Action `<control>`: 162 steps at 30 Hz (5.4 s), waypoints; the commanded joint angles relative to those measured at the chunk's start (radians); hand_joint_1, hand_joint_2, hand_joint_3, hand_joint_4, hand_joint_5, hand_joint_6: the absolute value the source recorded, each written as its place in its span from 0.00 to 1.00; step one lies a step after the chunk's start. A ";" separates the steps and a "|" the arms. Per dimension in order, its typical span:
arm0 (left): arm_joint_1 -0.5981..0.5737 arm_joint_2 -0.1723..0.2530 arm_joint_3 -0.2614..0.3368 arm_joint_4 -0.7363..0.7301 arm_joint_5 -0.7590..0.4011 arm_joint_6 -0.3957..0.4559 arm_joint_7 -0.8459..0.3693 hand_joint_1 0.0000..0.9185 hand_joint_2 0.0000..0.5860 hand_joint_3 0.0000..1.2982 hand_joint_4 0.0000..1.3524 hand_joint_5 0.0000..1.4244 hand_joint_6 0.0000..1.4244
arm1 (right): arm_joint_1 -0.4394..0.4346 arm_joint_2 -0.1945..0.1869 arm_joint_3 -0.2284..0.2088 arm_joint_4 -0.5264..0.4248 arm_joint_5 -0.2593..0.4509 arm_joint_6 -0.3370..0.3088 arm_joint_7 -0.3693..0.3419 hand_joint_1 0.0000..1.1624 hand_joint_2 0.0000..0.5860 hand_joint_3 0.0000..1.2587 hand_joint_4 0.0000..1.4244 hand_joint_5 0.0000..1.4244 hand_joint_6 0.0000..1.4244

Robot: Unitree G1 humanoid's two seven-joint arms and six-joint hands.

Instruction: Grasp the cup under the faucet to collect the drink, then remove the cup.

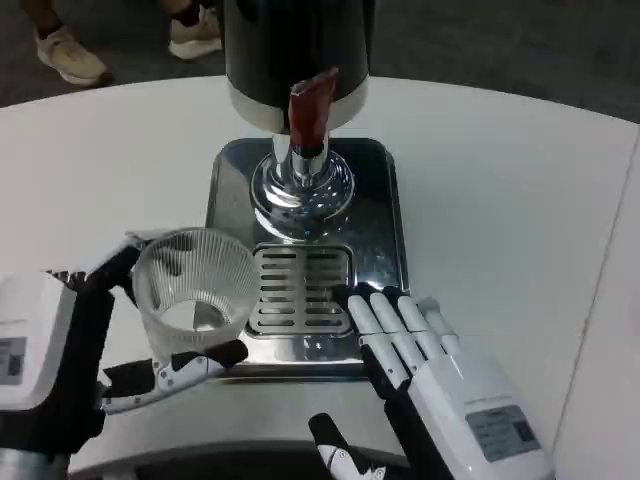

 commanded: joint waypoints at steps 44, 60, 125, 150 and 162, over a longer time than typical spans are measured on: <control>-0.554 -0.088 -0.374 0.699 0.026 0.053 0.255 0.68 0.20 0.74 0.77 0.89 0.98 | 0.070 0.007 -0.048 -0.064 0.031 0.025 0.025 0.28 0.56 0.02 0.00 0.00 0.01; -0.547 -0.054 -0.410 0.711 -0.006 0.075 0.176 0.36 0.13 0.26 0.25 0.43 0.39 | 0.067 0.017 -0.047 -0.056 0.040 0.036 0.031 0.28 0.56 0.05 0.00 0.02 0.04; -0.463 0.232 0.079 -0.243 -1.250 0.512 -1.270 0.00 0.31 0.00 0.00 0.00 0.00 | 0.040 0.027 -0.038 -0.059 0.067 0.043 0.052 0.20 0.62 0.10 0.05 0.08 0.10; -0.594 0.112 0.027 -0.084 -1.162 0.576 -1.392 0.00 0.29 0.00 0.00 0.05 0.02 | 0.074 0.035 -0.059 -0.094 0.079 0.047 0.057 0.21 0.64 0.11 0.07 0.07 0.11; -0.617 0.088 0.011 -0.076 -1.132 0.558 -1.430 0.00 0.29 0.00 0.00 0.06 0.03 | 0.077 0.040 -0.061 -0.092 0.083 0.047 0.060 0.21 0.64 0.12 0.07 0.08 0.12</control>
